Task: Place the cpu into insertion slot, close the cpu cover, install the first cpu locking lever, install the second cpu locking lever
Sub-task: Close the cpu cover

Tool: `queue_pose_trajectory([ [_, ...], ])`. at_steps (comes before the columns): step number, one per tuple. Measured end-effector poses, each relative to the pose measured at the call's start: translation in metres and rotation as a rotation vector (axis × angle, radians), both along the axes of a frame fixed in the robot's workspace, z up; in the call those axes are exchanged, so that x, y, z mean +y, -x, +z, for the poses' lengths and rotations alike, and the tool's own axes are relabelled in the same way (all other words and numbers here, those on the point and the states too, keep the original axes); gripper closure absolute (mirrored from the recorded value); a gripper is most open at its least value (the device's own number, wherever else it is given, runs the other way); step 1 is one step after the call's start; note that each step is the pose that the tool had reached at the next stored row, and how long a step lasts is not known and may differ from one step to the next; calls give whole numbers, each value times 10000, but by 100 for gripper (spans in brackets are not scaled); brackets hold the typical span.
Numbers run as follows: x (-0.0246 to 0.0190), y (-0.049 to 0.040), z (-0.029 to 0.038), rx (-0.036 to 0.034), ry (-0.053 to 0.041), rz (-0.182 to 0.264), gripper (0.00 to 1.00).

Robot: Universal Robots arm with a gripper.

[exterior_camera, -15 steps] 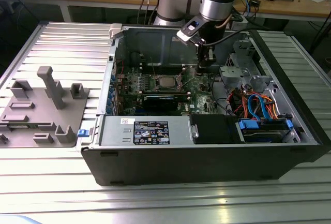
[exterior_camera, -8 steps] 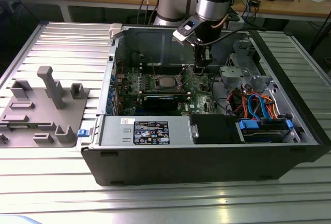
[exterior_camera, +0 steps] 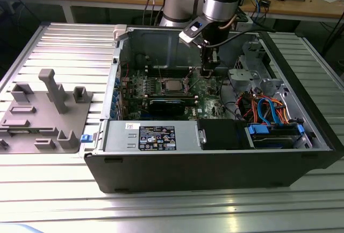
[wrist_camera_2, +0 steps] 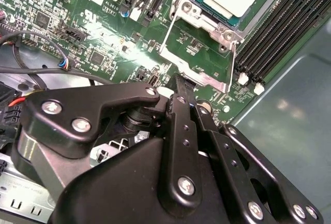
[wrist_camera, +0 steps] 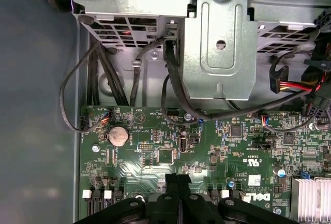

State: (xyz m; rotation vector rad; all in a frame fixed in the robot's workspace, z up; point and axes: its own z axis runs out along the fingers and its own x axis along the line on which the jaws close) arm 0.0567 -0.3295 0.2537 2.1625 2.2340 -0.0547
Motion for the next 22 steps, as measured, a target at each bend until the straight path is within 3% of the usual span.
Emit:
queue_pose_trajectory([
  [22,0,120,0,0,0,0,89],
])
